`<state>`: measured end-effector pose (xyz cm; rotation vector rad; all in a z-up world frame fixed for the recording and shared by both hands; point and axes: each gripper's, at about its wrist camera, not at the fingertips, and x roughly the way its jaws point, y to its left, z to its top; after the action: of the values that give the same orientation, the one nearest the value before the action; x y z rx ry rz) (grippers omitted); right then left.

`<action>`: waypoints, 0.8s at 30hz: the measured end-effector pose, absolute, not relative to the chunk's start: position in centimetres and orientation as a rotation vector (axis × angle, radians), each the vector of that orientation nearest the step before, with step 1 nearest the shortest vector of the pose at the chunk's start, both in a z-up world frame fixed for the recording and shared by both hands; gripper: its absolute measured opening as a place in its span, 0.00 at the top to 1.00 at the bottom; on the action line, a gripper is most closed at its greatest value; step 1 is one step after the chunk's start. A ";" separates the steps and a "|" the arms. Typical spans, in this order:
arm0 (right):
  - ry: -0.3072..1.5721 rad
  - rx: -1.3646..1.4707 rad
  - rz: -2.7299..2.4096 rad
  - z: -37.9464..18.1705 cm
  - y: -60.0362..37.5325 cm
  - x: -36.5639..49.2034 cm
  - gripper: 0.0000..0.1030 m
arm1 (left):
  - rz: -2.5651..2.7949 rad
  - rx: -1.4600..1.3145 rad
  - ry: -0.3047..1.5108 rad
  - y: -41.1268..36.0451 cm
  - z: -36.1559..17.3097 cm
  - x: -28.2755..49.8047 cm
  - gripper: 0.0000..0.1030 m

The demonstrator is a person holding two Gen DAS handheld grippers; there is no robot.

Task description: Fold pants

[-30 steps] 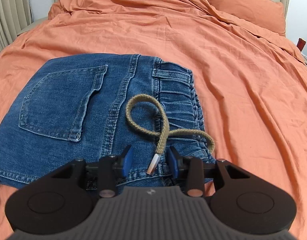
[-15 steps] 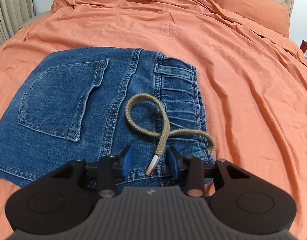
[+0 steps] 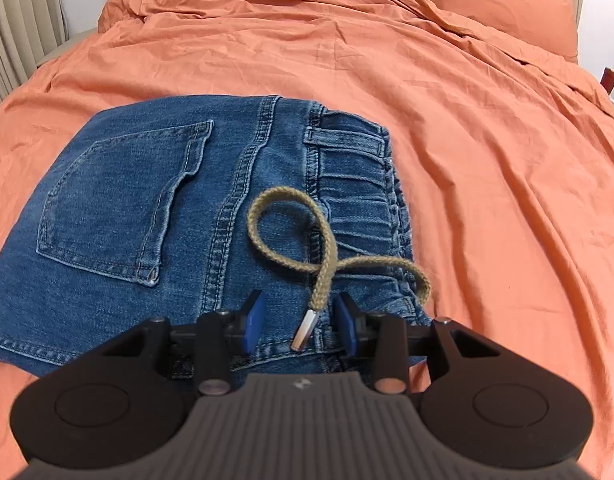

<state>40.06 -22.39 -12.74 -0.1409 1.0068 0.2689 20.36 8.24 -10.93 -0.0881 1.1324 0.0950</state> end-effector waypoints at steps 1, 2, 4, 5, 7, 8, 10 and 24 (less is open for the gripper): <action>1.007 -0.139 0.271 -12.8 -22.5 40.1 0.67 | 0.079 -0.131 1.110 8.9 -10.4 20.0 1.00; 1.006 -0.141 0.274 -12.8 -22.5 40.0 0.67 | 0.064 -0.153 1.084 9.3 -10.0 19.8 1.00; 1.005 -0.138 0.276 -12.7 -22.6 40.0 0.67 | 0.030 -0.184 1.046 9.7 -9.3 19.5 0.97; 1.007 -0.134 0.276 -12.7 -22.6 40.1 0.66 | 0.018 -0.190 1.042 9.7 -9.1 19.6 0.94; 1.009 -0.127 0.278 -12.5 -22.7 40.1 0.66 | 0.006 -0.204 1.031 9.5 -8.9 19.7 0.91; 1.009 -0.120 0.280 -12.3 -22.8 40.1 0.66 | 0.001 -0.212 1.032 9.4 -8.9 19.9 0.88; 1.001 -0.102 0.289 -11.7 -23.1 40.1 0.65 | -0.015 -0.231 1.014 9.2 -8.6 20.5 0.81; 0.984 0.424 0.261 -9.0 -34.2 41.4 0.35 | -0.111 -0.582 0.911 10.9 -10.0 28.4 0.41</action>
<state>41.42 -34.18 -8.96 0.4237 0.9837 0.2606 28.41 10.93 -9.98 -0.5825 0.9111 -0.1113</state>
